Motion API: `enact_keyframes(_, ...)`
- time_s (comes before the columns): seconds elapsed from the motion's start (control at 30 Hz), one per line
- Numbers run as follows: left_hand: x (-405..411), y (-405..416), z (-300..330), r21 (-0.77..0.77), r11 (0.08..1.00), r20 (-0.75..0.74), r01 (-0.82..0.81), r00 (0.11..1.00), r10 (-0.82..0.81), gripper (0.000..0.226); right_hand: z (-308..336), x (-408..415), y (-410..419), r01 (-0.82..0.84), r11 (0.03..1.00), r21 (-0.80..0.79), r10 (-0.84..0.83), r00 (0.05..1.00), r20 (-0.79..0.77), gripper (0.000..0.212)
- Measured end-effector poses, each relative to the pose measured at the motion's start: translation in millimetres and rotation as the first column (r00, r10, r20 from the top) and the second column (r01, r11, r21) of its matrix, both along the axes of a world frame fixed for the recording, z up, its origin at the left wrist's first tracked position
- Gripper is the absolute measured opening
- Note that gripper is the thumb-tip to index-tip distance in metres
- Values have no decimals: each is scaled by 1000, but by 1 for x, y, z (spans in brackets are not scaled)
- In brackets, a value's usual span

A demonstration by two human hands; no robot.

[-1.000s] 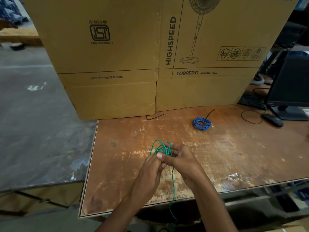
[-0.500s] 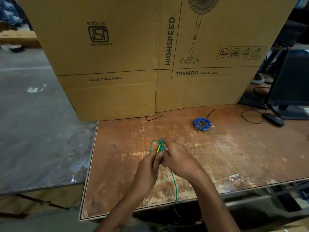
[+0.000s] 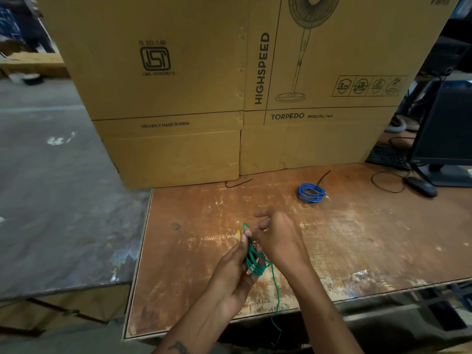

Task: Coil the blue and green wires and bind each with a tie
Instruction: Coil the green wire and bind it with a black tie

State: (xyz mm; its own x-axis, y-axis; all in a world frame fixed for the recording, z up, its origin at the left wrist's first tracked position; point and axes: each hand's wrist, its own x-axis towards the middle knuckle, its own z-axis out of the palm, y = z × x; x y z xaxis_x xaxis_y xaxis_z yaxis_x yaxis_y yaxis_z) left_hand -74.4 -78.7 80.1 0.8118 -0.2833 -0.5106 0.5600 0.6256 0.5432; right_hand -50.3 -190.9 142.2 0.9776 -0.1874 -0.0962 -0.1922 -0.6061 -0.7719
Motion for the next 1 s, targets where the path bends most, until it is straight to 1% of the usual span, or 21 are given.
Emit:
enact_keyframes(0.07, 2, -1, 4, -53, 998, -50, -32, 998, 30, 35, -2, -1, 1, -11, 998, 59, 9, 1000, 27, 27)
enact_keyframes(0.13, 4, 0, 4, -50, 998, -59, -38, 998, 35, 32, -7, -5, 3, -37, 996, 78, 32, 998, 62, 29)
enact_keyframes(0.23, 11, 1, 3, -35, 999, -69, -32, 997, 29, 37, -14, -12, 5, -96, 990, 102, 86, 992, 94, 42)
enact_keyframes(0.3, 16, 3, 6, -17, 999, -53, -32, 998, 31, 34, -18, -18, 7, -122, 989, 89, 111, 987, 114, 49)
enact_keyframes(0.37, 20, 6, 10, -4, 1000, -22, -29, 999, 29, 25, -23, -21, 9, -67, 997, 34, 60, 984, 166, 50)
enact_keyframes(0.43, 23, 8, 14, 27, 1000, 25, 9, 1000, -10, 22, -28, -21, 8, -18, 998, 54, 7, 981, 196, 51)
enact_keyframes(0.6, 23, 22, 15, 121, 988, 127, 93, 986, -108, 32, -29, -21, -8, -29, 950, 312, -10, 992, 124, 51)
enact_keyframes(0.67, 23, 24, 16, 155, 983, 163, 99, 979, -124, 36, -32, -24, -10, -34, 927, 373, 2, 996, 86, 53)
enact_keyframes(0.7, 23, 24, 17, 165, 983, 180, 81, 977, -111, 34, -35, -25, -10, -36, 921, 389, 10, 998, 69, 52)
enact_keyframes(0.8, 26, 19, 22, 141, 990, 171, 2, 985, -26, 23, -42, -34, -7, -95, 895, 437, 86, 995, 40, 49)
enact_keyframes(0.87, 33, 19, 23, 104, 993, 132, -60, 990, 47, 21, -49, -43, -10, -200, 887, 417, 200, 979, 45, 44)
enact_keyframes(0.9, 37, 22, 24, 75, 993, 112, -89, 990, 80, 20, -52, -48, -12, -266, 865, 426, 274, 961, 43, 39)
enact_keyframes(0.93, 42, 25, 26, 50, 992, 100, -114, 989, 109, 19, -54, -52, -14, -308, 829, 467, 338, 941, 20, 33)
enact_keyframes(1.0, 51, 32, 31, 30, 988, 94, -149, 985, 145, 18, -61, -59, -21, -293, 724, 624, 408, 912, -45, 23)
